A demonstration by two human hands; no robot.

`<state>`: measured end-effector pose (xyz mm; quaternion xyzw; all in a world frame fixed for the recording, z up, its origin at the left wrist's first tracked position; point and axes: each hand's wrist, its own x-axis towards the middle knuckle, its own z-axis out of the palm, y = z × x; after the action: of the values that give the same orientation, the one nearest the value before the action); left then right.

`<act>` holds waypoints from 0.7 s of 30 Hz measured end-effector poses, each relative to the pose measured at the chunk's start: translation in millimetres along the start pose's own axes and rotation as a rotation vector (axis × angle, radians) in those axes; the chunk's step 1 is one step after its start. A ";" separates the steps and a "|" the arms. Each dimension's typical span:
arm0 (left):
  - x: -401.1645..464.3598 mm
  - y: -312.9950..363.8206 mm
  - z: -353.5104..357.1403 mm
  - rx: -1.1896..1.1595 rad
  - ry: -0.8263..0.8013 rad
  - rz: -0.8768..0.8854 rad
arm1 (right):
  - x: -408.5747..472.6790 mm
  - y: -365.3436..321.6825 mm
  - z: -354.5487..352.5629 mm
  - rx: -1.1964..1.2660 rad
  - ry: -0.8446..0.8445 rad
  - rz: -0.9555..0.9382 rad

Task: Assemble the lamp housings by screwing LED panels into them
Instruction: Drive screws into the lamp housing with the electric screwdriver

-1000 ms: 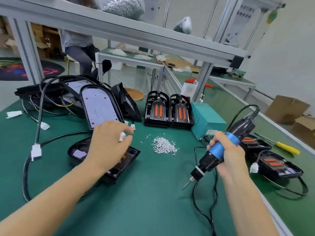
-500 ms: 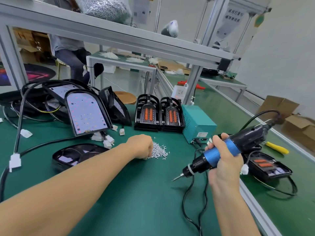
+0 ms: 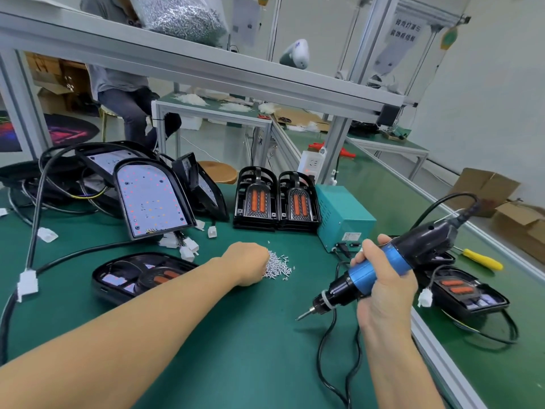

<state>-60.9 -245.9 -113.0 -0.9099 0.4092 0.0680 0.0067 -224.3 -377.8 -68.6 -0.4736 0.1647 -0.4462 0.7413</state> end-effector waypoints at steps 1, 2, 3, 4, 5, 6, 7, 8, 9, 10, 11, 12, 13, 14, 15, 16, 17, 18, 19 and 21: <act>0.3 0.0 -0.1 -0.020 0.002 -0.003 | 0.0 -0.3 0.0 0.000 -0.001 -0.001; 0.5 -0.3 0.1 -0.050 -0.002 -0.009 | 0.2 -0.6 -0.3 0.001 0.000 -0.003; 0.5 -0.4 0.5 -0.085 -0.008 -0.018 | 0.4 -0.8 -0.4 0.002 0.001 -0.005; 0.7 -0.2 1.2 -0.116 -0.013 -0.029 | 0.7 -1.2 -0.9 0.003 0.002 -0.007; 1.1 0.6 2.1 -0.137 -0.013 -0.038 | 1.0 -1.4 -1.2 0.003 0.003 -0.007; 1.6 1.6 3.1 -0.149 -0.006 -0.044 | 1.3 -1.4 -1.7 0.005 0.004 -0.007; 2.2 2.8 4.0 -0.154 0.006 -0.050 | 1.3 -1.4 -2.2 0.006 0.005 -0.005; 2.4 3.8 4.5 -0.151 0.017 -0.055 | 1.4 -1.5 -2.4 0.006 0.006 -0.003; 2.1 4.9 4.6 -0.136 0.019 -0.059 | 1.3 -1.4 -2.5 0.006 0.005 -0.001; 1.3 6.0 4.5 -0.110 0.014 -0.060 | 1.2 -1.3 -2.6 0.005 0.005 -0.001; 0.1 7.4 4.4 -0.079 0.006 -0.057 | 1.0 -1.3 -2.8 0.004 0.005 -0.001; -1.3 8.6 4.4 -0.043 0.000 -0.048 | 0.8 -1.4 -3.0 0.001 0.006 -0.002; -2.5 9.3 4.3 -0.018 -0.003 -0.037 | 0.7 -1.7 -3.1 -0.002 0.007 -0.003; -3.1 9.5 4.6 -0.014 -0.003 -0.034 | 0.6 -2.0 -3.3 -0.007 0.007 -0.004; -3.2 9.2 4.7 -0.035 -0.001 -0.042 | 0.7 -2.5 -3.4 -0.010 0.007 -0.005; -3.0 8.5 4.1 -0.082 0.004 -0.055 | 0.9 -3.1 -3.6 -0.009 0.007 -0.009; -2.7 7.3 2.8 -0.151 0.015 -0.071 | 1.0 -3.6 -3.8 -0.007 0.007 -0.013; -2.4 6.1 0.6 -0.235 0.034 -0.088 | 1.3 -4.0 -3.8 -0.007 0.007 -0.016; -2.3 5.2 -2.1 -0.320 0.058 -0.104 | 1.2 -4.3 -3.5 -0.009 0.008 -0.018; -3.5 4.1 -7.5 -0.463 0.112 -0.124 | 0.7 -4.7 -1.5 -0.013 0.007 -0.020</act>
<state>-65.3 -246.5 -105.0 -0.9129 0.3257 0.1087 -0.2205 -227.2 -379.9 -65.1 -0.4783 0.1655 -0.4542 0.7332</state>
